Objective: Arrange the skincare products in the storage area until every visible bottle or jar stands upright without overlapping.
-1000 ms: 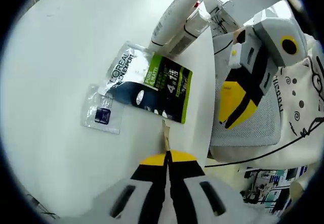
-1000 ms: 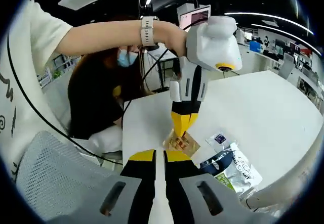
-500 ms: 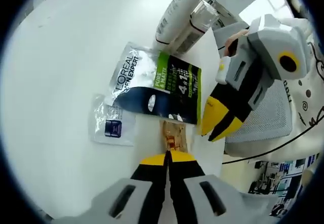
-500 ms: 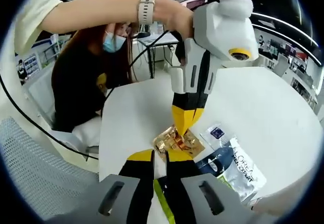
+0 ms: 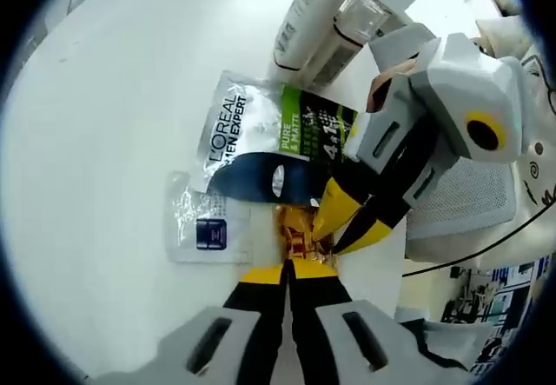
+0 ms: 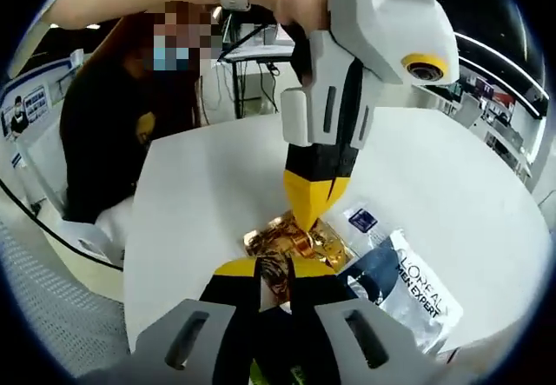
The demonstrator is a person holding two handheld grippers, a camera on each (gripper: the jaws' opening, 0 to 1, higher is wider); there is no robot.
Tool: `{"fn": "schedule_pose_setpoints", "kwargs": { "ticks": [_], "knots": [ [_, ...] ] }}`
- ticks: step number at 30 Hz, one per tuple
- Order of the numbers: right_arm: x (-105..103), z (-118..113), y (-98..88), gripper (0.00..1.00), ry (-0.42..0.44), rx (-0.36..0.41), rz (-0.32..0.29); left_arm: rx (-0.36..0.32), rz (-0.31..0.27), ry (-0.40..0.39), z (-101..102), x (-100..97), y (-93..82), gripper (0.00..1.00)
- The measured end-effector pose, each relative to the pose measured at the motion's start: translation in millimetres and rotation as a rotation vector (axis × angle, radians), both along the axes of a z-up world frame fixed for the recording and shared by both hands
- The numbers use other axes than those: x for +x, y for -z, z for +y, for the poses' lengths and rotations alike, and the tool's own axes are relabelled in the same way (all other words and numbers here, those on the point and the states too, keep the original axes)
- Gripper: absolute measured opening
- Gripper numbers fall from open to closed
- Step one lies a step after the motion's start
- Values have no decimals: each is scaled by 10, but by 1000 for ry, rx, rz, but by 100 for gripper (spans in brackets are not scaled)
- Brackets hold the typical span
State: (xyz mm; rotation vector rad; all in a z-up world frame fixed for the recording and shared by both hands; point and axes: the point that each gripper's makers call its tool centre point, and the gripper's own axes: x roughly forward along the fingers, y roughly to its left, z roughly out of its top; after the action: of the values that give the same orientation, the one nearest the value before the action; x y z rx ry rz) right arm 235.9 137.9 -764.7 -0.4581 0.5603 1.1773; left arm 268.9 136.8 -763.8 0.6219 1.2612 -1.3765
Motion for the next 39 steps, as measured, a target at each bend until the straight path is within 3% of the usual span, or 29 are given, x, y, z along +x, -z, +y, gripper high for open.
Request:
{"fn": "schedule_pose_setpoints", "kwargs": {
  "ticks": [10,14,17,22,26,29,31,34,39],
  "knots": [
    [56,13,23,10,46,12,1,20,-62,41,-24,57,56,6],
    [65,14,28,10,79,26,18,-10,-125,38,-70,203,52,9],
    [72,13,29,9,81,29,15,-37,-162,21,-131,267,18,5],
    [134,7,28,7,91,31,14,-44,-198,8,-120,404,40,6],
    [149,0,25,7,95,33,19,-122,-223,-62,-215,555,-18,4],
    [164,-1,24,7,98,32,17,-103,-228,-39,-208,537,6,5],
    [173,-4,22,6,103,32,18,-88,-271,-18,-220,537,12,7],
    [200,-12,22,7,115,34,16,-95,-303,-16,-313,453,-32,7],
    [225,-22,19,7,121,34,4,-88,-347,-34,-313,493,-28,7]
  ]
}}
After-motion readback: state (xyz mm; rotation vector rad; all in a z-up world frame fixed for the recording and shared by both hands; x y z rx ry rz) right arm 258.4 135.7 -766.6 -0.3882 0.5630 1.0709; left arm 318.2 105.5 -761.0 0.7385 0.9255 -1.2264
